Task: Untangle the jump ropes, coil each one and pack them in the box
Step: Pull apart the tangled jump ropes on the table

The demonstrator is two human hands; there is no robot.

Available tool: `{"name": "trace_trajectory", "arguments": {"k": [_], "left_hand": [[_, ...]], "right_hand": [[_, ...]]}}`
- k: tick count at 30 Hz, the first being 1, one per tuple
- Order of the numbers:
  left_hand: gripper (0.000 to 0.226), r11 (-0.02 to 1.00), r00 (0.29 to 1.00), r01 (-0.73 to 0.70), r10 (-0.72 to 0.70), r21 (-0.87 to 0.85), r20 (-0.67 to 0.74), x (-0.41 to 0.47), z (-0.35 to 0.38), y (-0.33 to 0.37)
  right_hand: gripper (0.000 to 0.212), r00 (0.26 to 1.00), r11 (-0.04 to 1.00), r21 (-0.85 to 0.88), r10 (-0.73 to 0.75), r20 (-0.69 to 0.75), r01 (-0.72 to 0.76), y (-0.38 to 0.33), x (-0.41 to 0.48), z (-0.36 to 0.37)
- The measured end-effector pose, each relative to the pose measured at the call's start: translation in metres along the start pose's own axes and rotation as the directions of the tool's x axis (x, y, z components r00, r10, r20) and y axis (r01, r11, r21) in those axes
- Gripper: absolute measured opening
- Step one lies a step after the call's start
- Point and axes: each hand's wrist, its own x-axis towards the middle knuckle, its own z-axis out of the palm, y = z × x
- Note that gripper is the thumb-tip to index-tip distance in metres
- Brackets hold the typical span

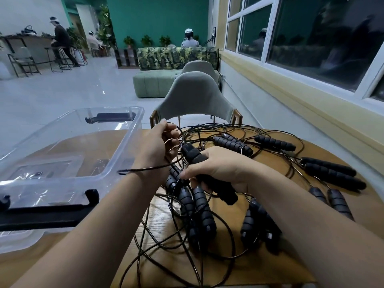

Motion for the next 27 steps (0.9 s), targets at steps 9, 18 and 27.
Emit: {"name": "trace_trajectory", "arguments": {"k": [9,18,27], "left_hand": [[0.035,0.999,1.000,0.017,-0.017,0.032,0.007,0.000,0.001,-0.002],[0.063,0.974,0.957,0.035,-0.096,0.222,0.273,-0.016,0.014,-0.009],[0.054,0.915,0.855,0.004,-0.213,0.404,0.473,-0.026,0.018,-0.018]], "right_hand": [[0.007,0.991,0.991,0.020,-0.131,0.011,0.131,-0.005,-0.004,0.001],[0.007,0.943,0.882,0.342,-0.270,-0.197,0.324,-0.024,-0.012,-0.029],[0.012,0.876,0.754,0.488,-0.241,-0.419,0.441,-0.036,-0.025,-0.068]]}}
